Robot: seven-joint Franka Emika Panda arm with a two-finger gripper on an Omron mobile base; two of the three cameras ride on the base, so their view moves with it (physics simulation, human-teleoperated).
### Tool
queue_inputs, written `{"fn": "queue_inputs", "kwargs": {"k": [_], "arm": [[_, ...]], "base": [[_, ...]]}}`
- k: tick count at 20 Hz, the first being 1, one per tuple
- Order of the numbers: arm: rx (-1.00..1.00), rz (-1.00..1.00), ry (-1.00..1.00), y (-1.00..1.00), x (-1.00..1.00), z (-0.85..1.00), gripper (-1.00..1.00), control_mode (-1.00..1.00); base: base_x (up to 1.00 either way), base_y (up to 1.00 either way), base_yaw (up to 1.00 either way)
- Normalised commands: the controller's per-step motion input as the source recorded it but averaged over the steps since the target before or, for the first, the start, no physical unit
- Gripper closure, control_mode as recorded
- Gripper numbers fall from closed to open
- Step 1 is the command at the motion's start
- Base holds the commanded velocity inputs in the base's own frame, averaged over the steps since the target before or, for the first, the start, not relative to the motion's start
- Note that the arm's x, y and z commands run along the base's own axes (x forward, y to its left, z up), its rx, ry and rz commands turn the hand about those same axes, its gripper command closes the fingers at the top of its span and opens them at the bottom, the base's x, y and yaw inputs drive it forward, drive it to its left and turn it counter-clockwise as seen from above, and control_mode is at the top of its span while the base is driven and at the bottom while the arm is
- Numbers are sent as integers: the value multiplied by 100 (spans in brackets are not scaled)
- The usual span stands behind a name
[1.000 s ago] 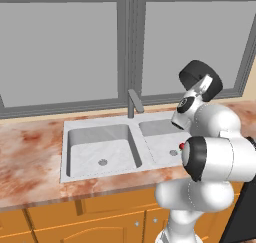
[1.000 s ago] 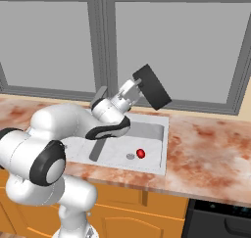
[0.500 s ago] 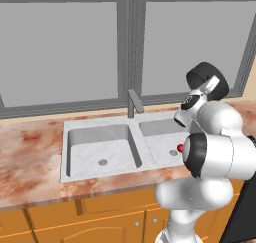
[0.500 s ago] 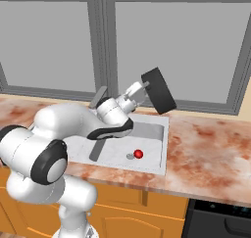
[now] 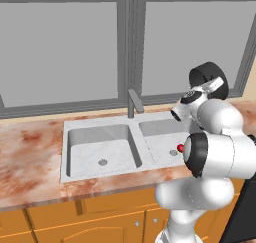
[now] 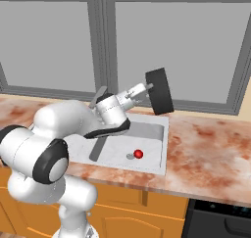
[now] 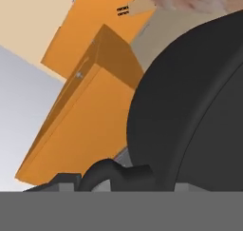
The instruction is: Dump the tomato from the pot into the sink. Then turn on the water and wash the tomato. Then turn off the water and put the tomato back in the pot.
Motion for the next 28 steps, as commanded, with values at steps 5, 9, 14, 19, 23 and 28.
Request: {"fn": "queue_inputs", "kwargs": {"k": [5,9,14,19,23,28], "arm": [[24,-14,-13,0,0,1,100,-100],[24,-15,-11,0,-1,7,100,-100],[25,-16,-7,-13,-10,15,100,-100],[25,-15,-7,-20,-24,16,100,-100],[23,-13,-15,-5,-30,9,100,-100],[23,-12,-17,0,-29,1,100,-100]], "base": [[0,0,0],[0,0,0],[0,0,0],[0,0,0],[0,0,0],[0,0,0]]}}
